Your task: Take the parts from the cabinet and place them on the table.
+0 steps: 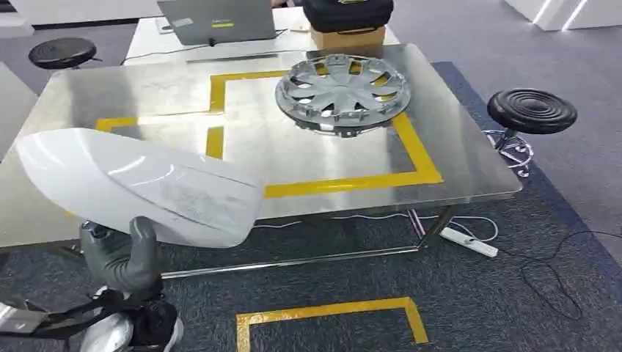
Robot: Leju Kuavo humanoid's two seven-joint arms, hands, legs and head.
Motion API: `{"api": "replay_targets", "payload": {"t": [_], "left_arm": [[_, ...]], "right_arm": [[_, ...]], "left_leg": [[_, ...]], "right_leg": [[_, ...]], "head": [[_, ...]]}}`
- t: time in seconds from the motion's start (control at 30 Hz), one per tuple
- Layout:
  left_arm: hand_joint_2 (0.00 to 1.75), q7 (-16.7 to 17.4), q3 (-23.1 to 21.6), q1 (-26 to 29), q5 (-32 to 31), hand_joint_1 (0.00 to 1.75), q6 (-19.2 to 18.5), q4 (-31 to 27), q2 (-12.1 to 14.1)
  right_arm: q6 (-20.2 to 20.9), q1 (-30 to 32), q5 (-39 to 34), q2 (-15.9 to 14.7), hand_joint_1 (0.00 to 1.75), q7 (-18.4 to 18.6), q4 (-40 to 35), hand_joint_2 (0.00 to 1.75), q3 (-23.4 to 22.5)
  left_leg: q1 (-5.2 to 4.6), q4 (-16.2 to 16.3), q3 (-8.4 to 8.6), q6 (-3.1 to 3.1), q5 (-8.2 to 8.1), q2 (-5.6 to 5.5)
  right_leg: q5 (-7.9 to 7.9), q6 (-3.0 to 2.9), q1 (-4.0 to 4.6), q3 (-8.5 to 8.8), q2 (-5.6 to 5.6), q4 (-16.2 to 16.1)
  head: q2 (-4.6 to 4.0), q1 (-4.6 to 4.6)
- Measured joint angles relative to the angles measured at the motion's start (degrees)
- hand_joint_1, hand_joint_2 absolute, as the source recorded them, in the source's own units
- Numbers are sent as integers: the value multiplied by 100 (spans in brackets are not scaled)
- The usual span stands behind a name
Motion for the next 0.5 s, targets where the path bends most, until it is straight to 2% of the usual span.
{"api": "replay_targets", "payload": {"t": [0.07, 0.1, 0.13, 0.17, 0.23, 0.27, 0.3, 0.33, 0.37, 0.43, 0.47, 0.5], "left_arm": [[175, 0, 7, 3, 26, 175, 31, 7, 2], [175, 0, 11, 3, 33, 175, 37, 9, 2], [175, 0, 18, 6, 37, 175, 44, 13, 2], [175, 0, 20, 6, 35, 175, 44, 15, 2], [175, 0, 20, 5, 33, 175, 52, 15, 2], [175, 0, 20, 5, 35, 175, 61, 15, 0], [175, 0, 22, 5, 41, 175, 63, 15, -2], [175, 0, 20, 1, 52, 175, 61, 13, -4], [175, 0, 24, 14, 59, 175, 59, 13, -7], [175, 0, 31, 15, 57, 175, 52, 13, -13], [175, 0, 31, 16, 57, 175, 52, 13, -17], [175, 0, 28, 14, 57, 175, 48, 11, -17]], "right_arm": [[0, 0, 0, 0, 0, 0, 0, 175, 0], [0, 6, 0, 0, 0, 0, 0, 175, 0], [0, 14, -2, 0, 0, 0, 0, 175, 0], [0, 18, -4, 0, 0, 0, 0, 175, 0], [2, 14, -4, 4, 0, 0, 0, 175, 0], [2, 18, -4, 9, 0, 0, 0, 175, 0], [4, 5, -2, 9, 0, 0, 0, 175, 0], [7, 3, 0, 9, 0, 0, 0, 175, 0], [7, 5, 0, 9, 0, 0, 0, 175, 0], [9, -1, 2, 9, 0, 0, 0, 175, 0], [11, -1, 4, 9, 0, -2, 0, 175, 0], [11, -11, 7, 9, 0, -2, 0, 175, 0]], "left_leg": [[10, 965, -597, -32, -320, 2], [10, 1330, -872, -35, -366, 2], [9, 1408, -1016, -30, -257, 2], [9, 1263, -1018, -19, -24, 3], [9, 403, -726, 18, 681, 8], [9, -25, -573, 36, 928, 28], [-14, -142, -506, 40, 839, 42], [-1, -301, -444, 87, 715, 35], [-8, -283, -473, 107, 717, 20], [9, -311, -441, 175, 695, -1], [30, -328, -406, 206, 687, -2], [30, -328, -385, 242, 663, 4]], "right_leg": [[-48, -41, 0, 25, -2, 0], [-78, -42, 1, 48, -2, 0], [-109, -42, 1, 81, 2, 0], [-145, -38, 1, 128, 13, 0], [-230, -5, -5, 259, 35, -1], [-278, 22, -2, 276, 37, -10], [-335, 76, 49, 267, 41, 18], [-346, 99, 47, 253, 44, 22], [-341, 124, 44, 237, 31, -17], [-371, 194, 40, 305, 12, -72], [-410, 222, 34, 307, 13, -1], [-533, 245, 36, 197, 9, 234]], "head": [[0, 4], [0, 7], [0, 9], [0, 5], [0, 7], [0, 7], [0, 0], [0, -22], [0, 20], [0, 18], [0, 24], [0, 51]]}}
